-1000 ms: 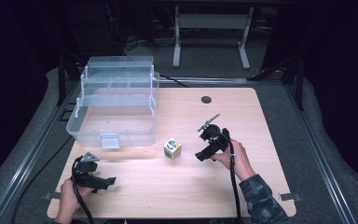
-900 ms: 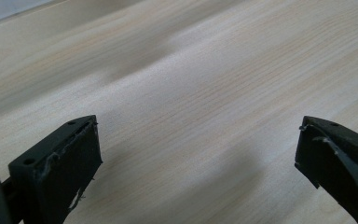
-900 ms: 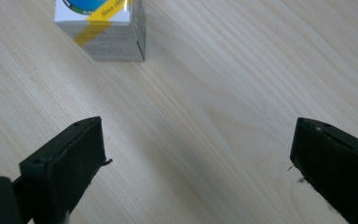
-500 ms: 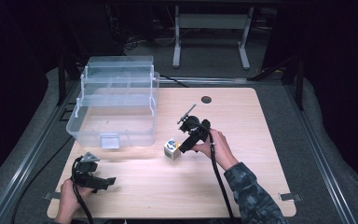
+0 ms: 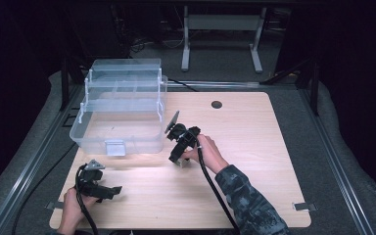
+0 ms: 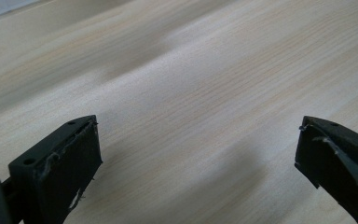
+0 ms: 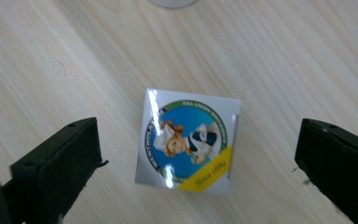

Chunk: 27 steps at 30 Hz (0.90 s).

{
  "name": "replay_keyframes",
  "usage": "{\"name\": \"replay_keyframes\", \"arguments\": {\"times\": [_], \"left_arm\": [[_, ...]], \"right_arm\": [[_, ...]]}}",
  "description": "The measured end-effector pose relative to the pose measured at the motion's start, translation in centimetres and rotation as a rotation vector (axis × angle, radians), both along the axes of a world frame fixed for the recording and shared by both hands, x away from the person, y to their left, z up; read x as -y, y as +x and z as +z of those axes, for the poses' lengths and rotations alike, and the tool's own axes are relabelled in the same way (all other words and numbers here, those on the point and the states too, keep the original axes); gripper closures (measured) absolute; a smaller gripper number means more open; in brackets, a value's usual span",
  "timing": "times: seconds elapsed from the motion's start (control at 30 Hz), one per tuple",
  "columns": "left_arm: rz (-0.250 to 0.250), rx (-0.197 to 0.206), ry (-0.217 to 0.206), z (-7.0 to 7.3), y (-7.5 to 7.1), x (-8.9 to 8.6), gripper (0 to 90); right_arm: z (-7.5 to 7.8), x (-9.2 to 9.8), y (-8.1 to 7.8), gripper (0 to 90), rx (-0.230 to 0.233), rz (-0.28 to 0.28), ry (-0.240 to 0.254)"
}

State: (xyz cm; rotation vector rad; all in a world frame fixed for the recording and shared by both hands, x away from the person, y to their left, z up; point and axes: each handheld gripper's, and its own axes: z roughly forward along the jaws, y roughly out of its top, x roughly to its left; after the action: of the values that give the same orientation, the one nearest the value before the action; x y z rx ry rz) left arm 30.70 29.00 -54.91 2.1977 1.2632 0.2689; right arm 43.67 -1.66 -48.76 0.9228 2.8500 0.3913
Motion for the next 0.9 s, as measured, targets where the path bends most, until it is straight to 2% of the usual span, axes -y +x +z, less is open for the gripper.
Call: {"name": "replay_keyframes", "arguments": {"times": [0.07,0.2,0.37,0.6,0.7,0.83,0.9], "left_arm": [[-0.003,0.0,0.004,0.0,0.0,0.0,0.1],[-0.005,-0.002,0.011,0.0,0.0,0.0,0.1],[-0.002,-0.011,0.01,-0.1,0.1,0.1,0.1],[0.0,-0.009,0.01,-0.1,0.1,-0.1,0.1],[0.001,-0.011,0.023,-0.1,0.1,0.0,0.1],[0.001,-0.011,0.027,-0.1,0.1,0.0,0.1],[-0.001,-0.012,0.027,-0.1,0.1,0.0,0.1]], "right_arm": [[-0.4,-0.4,0.1,12.9,0.001,-0.009,-0.014],[-1.2,-0.6,0.4,16.9,-0.017,-0.013,-0.046],[-1.9,-0.4,0.8,26.0,-0.053,-0.01,-0.052],[-1.9,-0.2,0.5,43.0,-0.063,0.002,-0.031],[-1.6,-0.1,0.3,45.2,-0.045,0.022,-0.034],[-1.6,0.0,0.1,45.8,-0.047,0.044,-0.001],[-1.4,0.1,-0.2,45.8,-0.029,0.05,-0.015]]}}
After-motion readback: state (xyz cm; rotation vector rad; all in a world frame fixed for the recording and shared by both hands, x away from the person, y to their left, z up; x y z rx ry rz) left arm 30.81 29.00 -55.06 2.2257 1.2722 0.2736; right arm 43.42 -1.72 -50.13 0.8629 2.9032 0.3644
